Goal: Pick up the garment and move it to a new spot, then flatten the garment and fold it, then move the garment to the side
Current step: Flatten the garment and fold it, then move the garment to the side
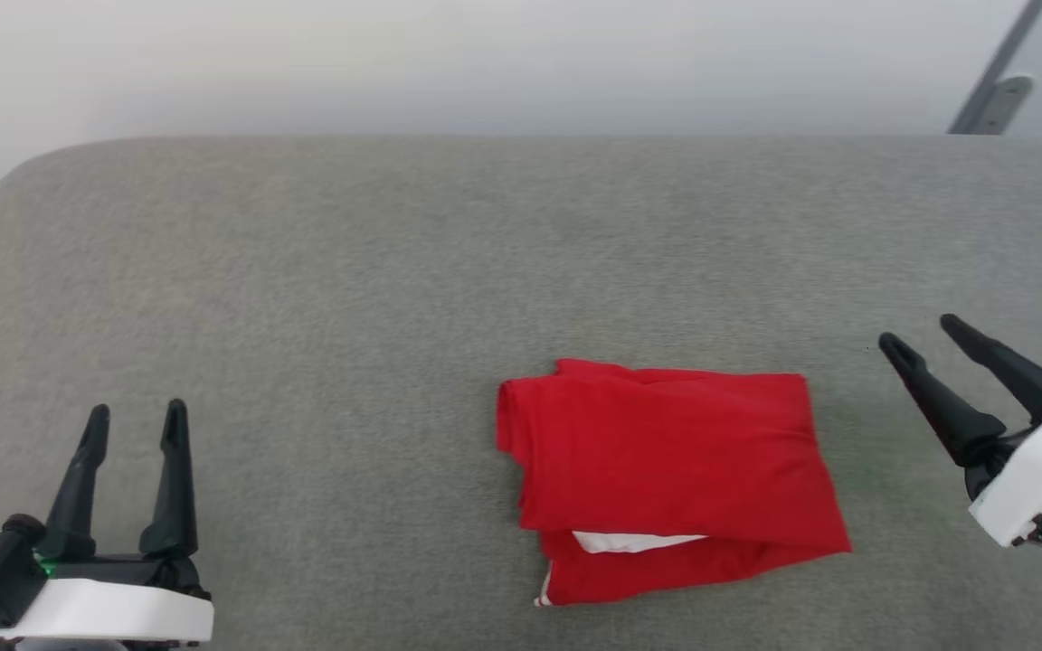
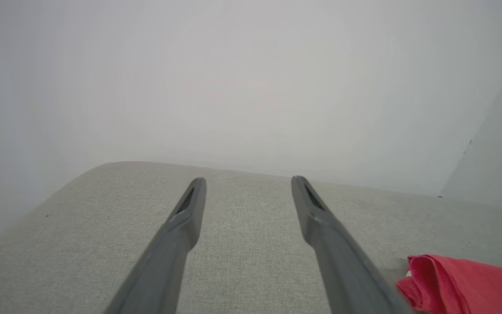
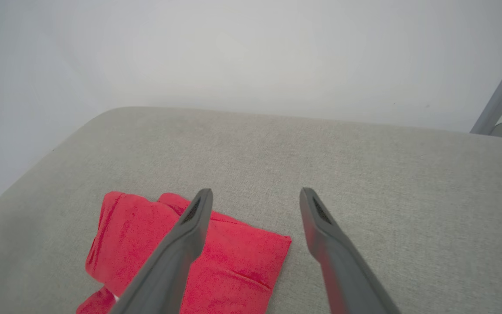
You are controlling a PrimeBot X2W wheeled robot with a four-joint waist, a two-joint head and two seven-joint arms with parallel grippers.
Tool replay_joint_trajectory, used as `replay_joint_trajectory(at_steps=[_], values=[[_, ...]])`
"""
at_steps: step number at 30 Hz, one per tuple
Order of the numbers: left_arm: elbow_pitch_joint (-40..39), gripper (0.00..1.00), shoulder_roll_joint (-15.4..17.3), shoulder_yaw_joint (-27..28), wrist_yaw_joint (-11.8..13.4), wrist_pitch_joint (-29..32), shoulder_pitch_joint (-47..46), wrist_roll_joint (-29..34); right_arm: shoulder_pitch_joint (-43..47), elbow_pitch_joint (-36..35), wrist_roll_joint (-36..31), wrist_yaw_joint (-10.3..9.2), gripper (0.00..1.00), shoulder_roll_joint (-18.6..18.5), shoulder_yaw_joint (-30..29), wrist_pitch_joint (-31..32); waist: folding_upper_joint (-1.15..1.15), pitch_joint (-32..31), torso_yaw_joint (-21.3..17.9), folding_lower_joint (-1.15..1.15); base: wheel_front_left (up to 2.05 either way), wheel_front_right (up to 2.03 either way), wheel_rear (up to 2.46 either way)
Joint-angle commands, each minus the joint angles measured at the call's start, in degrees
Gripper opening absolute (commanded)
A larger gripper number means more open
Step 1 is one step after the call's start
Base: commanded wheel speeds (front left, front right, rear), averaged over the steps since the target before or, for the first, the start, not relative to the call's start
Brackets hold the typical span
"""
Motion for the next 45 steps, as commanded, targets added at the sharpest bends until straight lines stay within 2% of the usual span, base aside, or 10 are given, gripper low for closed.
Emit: replay_joint_trajectory(at_steps=[1,6,8,14,17,22,30,45], values=[[-0.3,1.00,0.6,0.4,-0.2,-0.3,1.0,0.2,1.3,0.8,-1.6,0.00,1.00,0.0,-0.3,-3.6,0.00,-1.0,-2.0,0.00,0.00,0.00,0.00],[0.1,1.00,0.9,1.3,-0.2,-0.3,2.5,0.8,4.0,3.4,-6.3,0.00,1.00,0.2,0.4,-13.6,0.00,-2.3,-4.3,0.00,0.00,0.00,0.00],[0.2,1.00,1.0,1.4,-0.2,-0.3,2.7,0.6,4.4,4.2,-6.7,0.00,1.00,0.6,0.5,-15.7,0.00,-2.6,-4.6,0.00,0.00,0.00,0.00],[1.7,1.00,1.3,1.1,-0.2,-0.3,4.4,0.8,6.4,10.6,-11.7,0.00,1.00,2.0,-0.1,-28.6,0.00,-4.1,-5.8,0.00,0.00,0.00,0.00],[1.5,1.00,1.2,1.9,-0.2,-0.3,5.2,1.0,6.9,14.0,-13.7,0.01,1.00,3.4,-0.9,-32.4,0.00,-5.0,-5.9,0.00,0.00,0.00,0.00],[0.6,1.00,0.3,3.6,-0.2,-0.3,7.1,0.8,7.5,16.2,-17.4,0.00,1.00,5.8,-2.5,-34.2,0.00,-6.0,-5.9,0.00,0.00,0.00,0.00],[0.0,1.00,0.1,4.8,-0.2,-0.3,8.5,2.0,9.6,13.2,-21.4,0.00,1.00,10.2,-7.3,-34.2,0.00,-6.9,-4.4,0.00,0.00,0.00,0.00],[0.1,1.00,0.2,3.9,-0.2,-0.3,8.9,1.4,11.5,12.1,-23.0,0.00,1.00,11.9,-8.3,-34.2,0.00,-7.5,-2.3,0.00,0.00,0.00,0.00]])
